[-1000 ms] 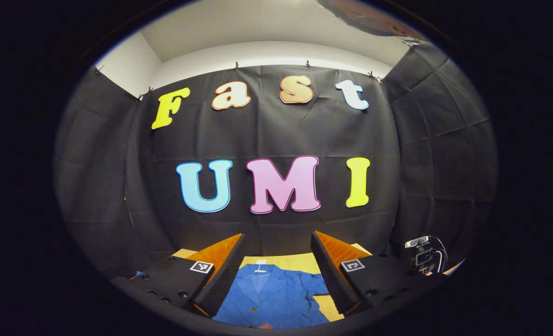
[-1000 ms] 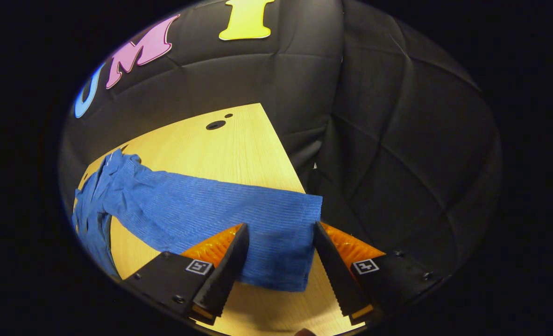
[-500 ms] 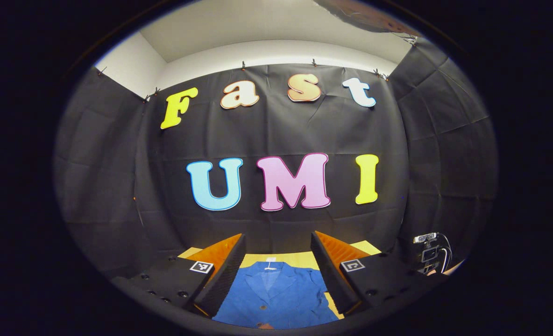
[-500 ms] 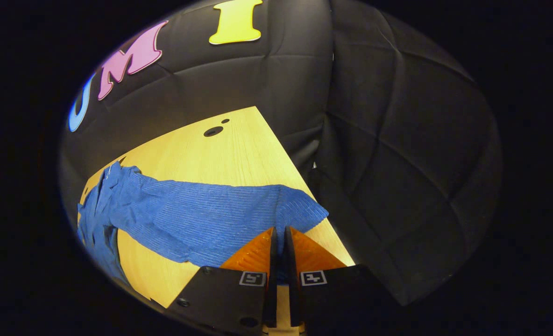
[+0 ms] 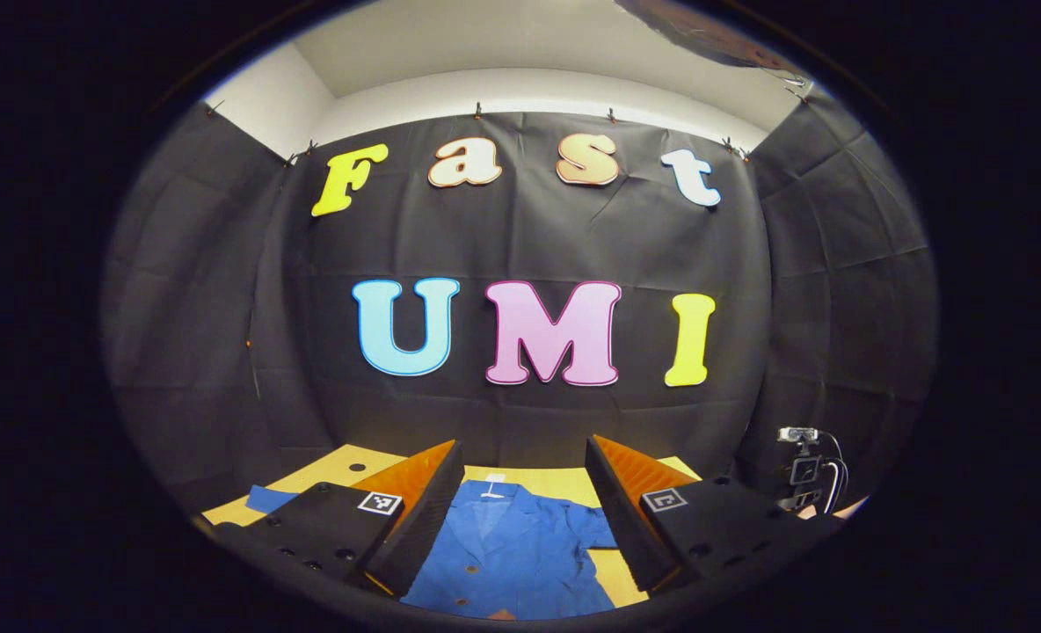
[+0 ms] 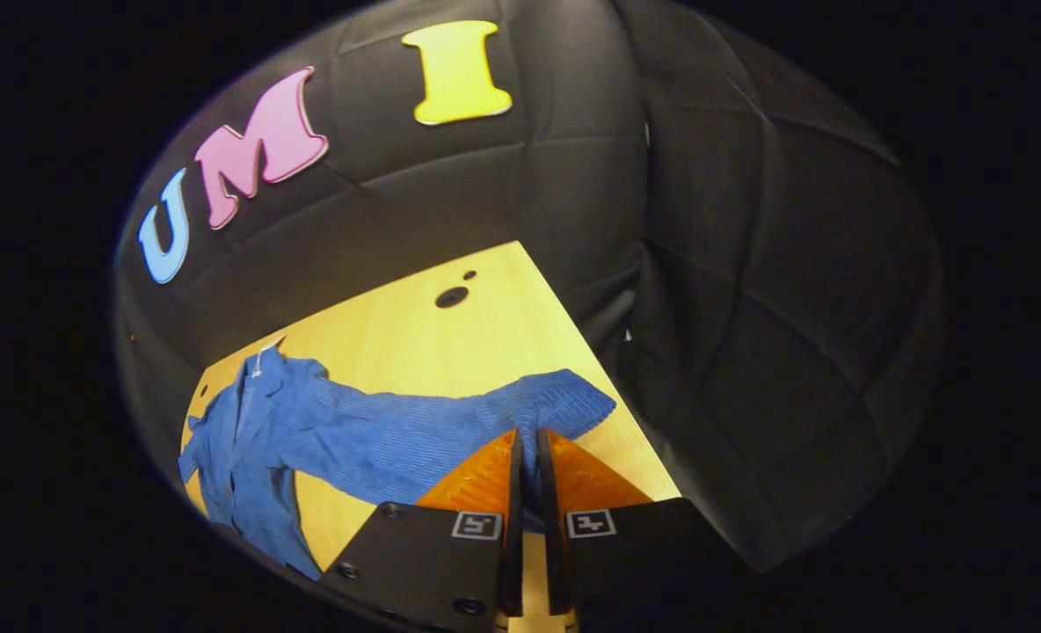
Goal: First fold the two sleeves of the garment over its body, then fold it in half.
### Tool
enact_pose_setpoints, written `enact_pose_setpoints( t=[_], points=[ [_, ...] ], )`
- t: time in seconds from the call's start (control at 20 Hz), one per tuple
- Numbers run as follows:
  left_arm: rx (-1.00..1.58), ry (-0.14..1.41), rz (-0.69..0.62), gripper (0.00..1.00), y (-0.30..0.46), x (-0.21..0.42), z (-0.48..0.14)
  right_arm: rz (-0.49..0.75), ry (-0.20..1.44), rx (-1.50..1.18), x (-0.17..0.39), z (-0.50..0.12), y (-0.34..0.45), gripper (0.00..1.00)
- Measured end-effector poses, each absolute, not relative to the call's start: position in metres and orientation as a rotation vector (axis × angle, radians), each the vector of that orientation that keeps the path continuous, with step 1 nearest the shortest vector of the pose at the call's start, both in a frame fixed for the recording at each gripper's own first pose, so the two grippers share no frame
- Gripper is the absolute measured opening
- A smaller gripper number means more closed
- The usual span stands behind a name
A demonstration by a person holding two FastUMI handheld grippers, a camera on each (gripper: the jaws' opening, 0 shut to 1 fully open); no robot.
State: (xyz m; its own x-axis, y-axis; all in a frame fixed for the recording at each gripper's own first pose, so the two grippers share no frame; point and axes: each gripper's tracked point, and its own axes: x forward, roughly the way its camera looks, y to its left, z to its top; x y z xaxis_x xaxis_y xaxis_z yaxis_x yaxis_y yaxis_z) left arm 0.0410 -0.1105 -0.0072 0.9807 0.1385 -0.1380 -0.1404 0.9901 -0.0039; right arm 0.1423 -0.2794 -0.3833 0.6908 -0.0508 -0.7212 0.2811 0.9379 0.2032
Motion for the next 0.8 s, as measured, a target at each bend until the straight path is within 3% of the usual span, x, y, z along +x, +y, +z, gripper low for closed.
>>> enact_pose_setpoints(
  t=[0.35,0.8],
  points=[
    [-0.019,0.049,-0.006,0.81,-0.030,0.029,0.011,-0.127,0.661,0.256,0.166,-0.291,-0.156,0.12],
    [-0.025,0.107,0.124,0.81,0.152,-0.003,-0.028,0.026,0.625,0.211,0.174,-0.229,0.065,0.13]
  ],
)
